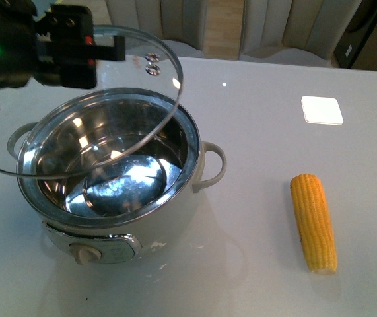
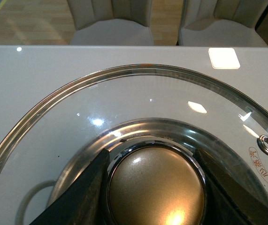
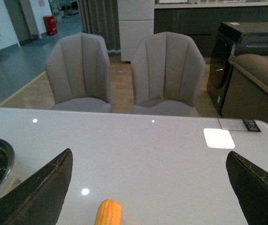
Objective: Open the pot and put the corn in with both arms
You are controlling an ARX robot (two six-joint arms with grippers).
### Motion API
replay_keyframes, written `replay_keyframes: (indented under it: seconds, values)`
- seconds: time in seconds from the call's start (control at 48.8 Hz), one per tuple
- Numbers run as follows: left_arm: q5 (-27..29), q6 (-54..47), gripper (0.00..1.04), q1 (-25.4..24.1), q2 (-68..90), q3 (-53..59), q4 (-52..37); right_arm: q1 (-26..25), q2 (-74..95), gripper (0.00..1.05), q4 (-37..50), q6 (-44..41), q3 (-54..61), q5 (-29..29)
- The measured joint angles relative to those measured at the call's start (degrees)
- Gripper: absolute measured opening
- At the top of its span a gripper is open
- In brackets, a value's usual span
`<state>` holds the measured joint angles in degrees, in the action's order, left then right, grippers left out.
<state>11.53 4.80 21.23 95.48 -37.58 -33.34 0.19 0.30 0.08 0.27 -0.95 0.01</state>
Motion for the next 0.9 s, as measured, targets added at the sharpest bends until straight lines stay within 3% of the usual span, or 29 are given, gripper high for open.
replay_keyframes:
  seconds: [0.226, 0.554, 0.759, 0.903]
  values:
    - [-2.6, -4.1, 0.45, -11.3, -5.5, 0.6, -0.4, 0.0, 0.0, 0.96, 0.0, 0.0, 0.0, 0.0]
    - [-10.0, -9.4, 0.45, -33.7, -1.4, 8.0, -10.9, 0.0, 0.0, 0.96, 0.0, 0.0, 0.0, 0.0]
    - [-13.8, -10.8, 0.45, -42.7, 7.1, 10.0, -19.1, 0.0, 0.0, 0.96, 0.0, 0.0, 0.0, 0.0]
    - [-15.6, -11.2, 0.45, -45.8, 12.1, 10.2, -23.5, 0.0, 0.0, 0.96, 0.0, 0.0, 0.0, 0.0]
